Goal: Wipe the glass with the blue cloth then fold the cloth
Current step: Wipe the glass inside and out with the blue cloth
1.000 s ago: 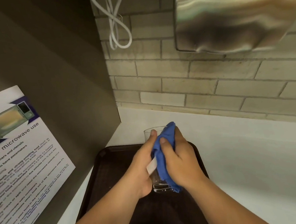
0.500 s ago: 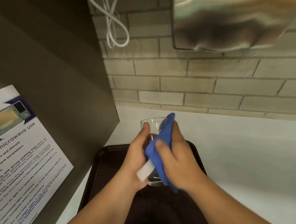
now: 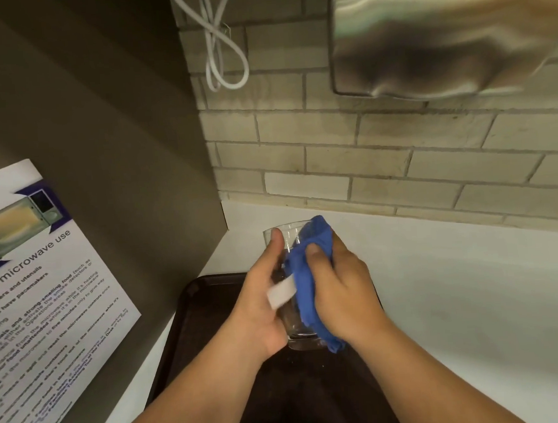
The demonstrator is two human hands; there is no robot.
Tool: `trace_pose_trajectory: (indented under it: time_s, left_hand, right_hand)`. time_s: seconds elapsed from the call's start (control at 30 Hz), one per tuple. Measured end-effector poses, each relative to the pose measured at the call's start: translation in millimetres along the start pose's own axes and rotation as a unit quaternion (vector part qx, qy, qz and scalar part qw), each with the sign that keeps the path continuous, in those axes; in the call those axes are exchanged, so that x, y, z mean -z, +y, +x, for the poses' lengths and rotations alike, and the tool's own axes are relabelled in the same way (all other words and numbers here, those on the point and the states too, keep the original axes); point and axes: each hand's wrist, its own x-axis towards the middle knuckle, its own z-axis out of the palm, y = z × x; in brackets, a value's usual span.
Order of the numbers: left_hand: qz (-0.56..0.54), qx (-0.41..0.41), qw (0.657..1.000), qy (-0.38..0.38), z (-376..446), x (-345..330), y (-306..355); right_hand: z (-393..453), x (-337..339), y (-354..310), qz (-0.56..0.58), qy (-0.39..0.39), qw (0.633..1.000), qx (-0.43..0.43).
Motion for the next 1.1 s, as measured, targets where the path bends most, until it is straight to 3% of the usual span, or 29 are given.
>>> trace_pose_trajectory:
  time_s: [0.13,0.23,0.33,0.4,0.47,0.57,0.67,0.9,1.0,1.1]
  left_hand:
    - [-0.043,0.025,0.999,0.01,1,4,9]
    - [-0.02,0.016,0.999,0.041,8,6,8]
    - [-0.002,0.002,0.999,0.033,12,5,2]
    - [0.014,-0.002,1.0,0.016,11,2,1]
    - [0.031,-0.007,0.999,0.015,9,2,1]
    - [0.049,0.0,0.999,0.017,4,1,-1]
    - [0.045,0.001,0.999,0.019,-1,-4,-1]
    - [0.0,0.028,0.999,0.046,0,0,12]
    - [0.031,0.048,0.996,0.062,5,4,14]
    - [0.061,0.025,0.996,0.06,5,0,12]
  right_hand:
    - [-10,19,10,0.082,-0.082,0.989,-0.089]
    - [-39,9,10,0.028,-0.159,0.986,-0.045]
    - [-33,-3,4,-0.068,-0.118,0.991,0.019]
    - [-15,3,-3,-0.023,-0.082,0.996,0.012]
    - [5,13,-5,0.049,-0.049,0.996,-0.048]
    - [8,12,-5,0.012,-0.032,0.999,-0.018]
    - [-1,0,2,-0.01,-0.027,0.999,0.019]
    - [-9,13,11,0.118,-0.083,0.985,-0.098]
    - [-35,1,11,-0.026,-0.152,0.988,-0.028]
    - [-27,-8,-1,-0.087,-0.105,0.99,0.019]
